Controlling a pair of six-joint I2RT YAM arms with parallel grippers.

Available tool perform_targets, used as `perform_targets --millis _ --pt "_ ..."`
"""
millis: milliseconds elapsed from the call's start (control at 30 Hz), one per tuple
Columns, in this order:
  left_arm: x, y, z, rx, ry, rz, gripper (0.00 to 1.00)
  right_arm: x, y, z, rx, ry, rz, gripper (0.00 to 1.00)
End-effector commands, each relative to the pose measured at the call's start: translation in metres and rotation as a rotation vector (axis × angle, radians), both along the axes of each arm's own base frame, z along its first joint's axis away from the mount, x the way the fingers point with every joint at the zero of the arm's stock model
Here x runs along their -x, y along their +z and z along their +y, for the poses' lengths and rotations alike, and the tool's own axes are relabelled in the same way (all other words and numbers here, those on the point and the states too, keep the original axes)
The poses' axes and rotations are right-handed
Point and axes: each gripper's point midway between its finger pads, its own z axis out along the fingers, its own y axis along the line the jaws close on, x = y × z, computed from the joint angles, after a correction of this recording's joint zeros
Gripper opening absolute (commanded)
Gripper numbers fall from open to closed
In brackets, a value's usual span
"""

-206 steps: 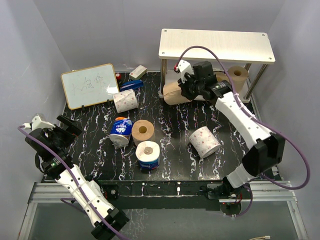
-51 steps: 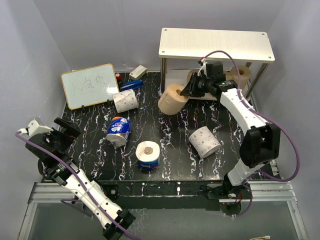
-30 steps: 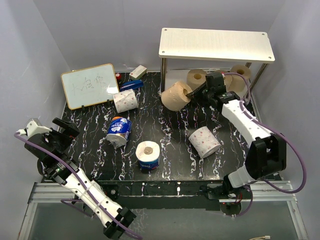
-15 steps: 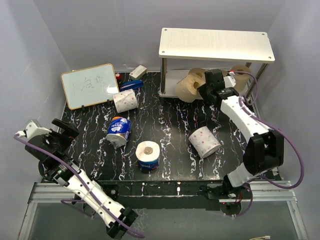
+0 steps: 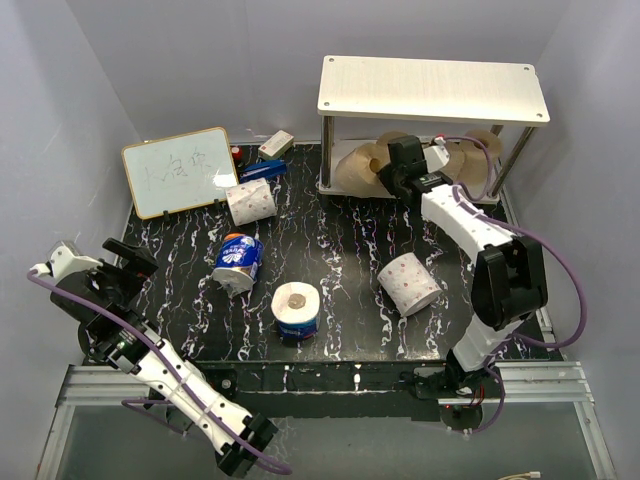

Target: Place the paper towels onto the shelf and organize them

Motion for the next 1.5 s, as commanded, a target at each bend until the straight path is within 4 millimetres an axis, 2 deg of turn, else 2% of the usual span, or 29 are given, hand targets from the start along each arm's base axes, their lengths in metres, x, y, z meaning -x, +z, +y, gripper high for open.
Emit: perform_targets --millis 0,33,133,267,367,400,633,833,867,933,1000,1067,1167,1200,1333,1467 --pt "0.001 0.001 0.001 0.005 0.01 -0.003 0.98 -0.031 0.067 0.006 -0.009 -0.027 -0.227 0.0" --pt "0.001 0.0 0.0 0.007 0.009 -0.002 0.98 -0.033 0.067 0.006 -0.004 -0.024 -0.235 0.01" --pt "0.0 0.0 0.001 0.01 0.007 0.0 0.98 -0.037 0.07 0.006 0.017 -0.012 -0.27 0.22" --pt "0.0 0.0 0.001 0.011 0.004 0.001 0.98 -0.044 0.07 0.003 0.053 -0.017 -0.306 0.46" --pt "0.001 0.0 0.001 0.009 0.005 -0.001 0.98 -0.046 0.071 0.011 0.048 0.032 -0.33 0.65" --pt "0.001 0.0 0.001 0.008 0.006 -0.002 0.98 -0.046 0.071 0.015 0.045 0.053 -0.337 0.68" --pt "0.001 0.001 0.001 0.006 0.008 -0.003 0.98 -0.041 0.068 0.021 0.057 0.115 -0.349 0.68" --pt "0.001 0.0 0.001 0.008 0.005 -0.002 0.98 -0.017 0.081 0.024 0.109 0.215 -0.341 0.69" --pt "0.001 0.0 0.0 0.008 0.004 -0.003 0.98 -0.011 0.084 0.024 0.138 0.251 -0.347 0.73" --pt "0.001 0.001 0.0 0.005 0.003 -0.006 0.98 0.001 0.086 0.025 0.185 0.312 -0.339 0.95" --pt "0.001 0.002 0.0 0.002 0.001 -0.008 0.98 0.012 0.087 0.02 0.233 0.339 -0.342 0.98" --pt "0.001 0.002 -0.001 0.001 -0.001 -0.009 0.98 0.023 0.088 0.013 0.304 0.367 -0.353 0.99" --pt "0.001 0.003 -0.002 -0.005 -0.008 -0.013 0.98 0.043 0.088 0.016 0.443 0.514 -0.406 0.98" --pt "0.001 0.003 -0.003 -0.006 -0.013 -0.014 0.98 0.049 0.079 0.016 0.505 0.56 -0.405 0.98" --pt "-0.001 0.003 -0.004 -0.002 -0.024 -0.014 0.98 0.06 0.065 0.002 0.802 0.56 -0.422 0.98" --pt "-0.001 0.001 -0.003 0.005 -0.027 -0.009 0.98 0.067 0.061 0.01 0.944 0.587 -0.449 0.98"
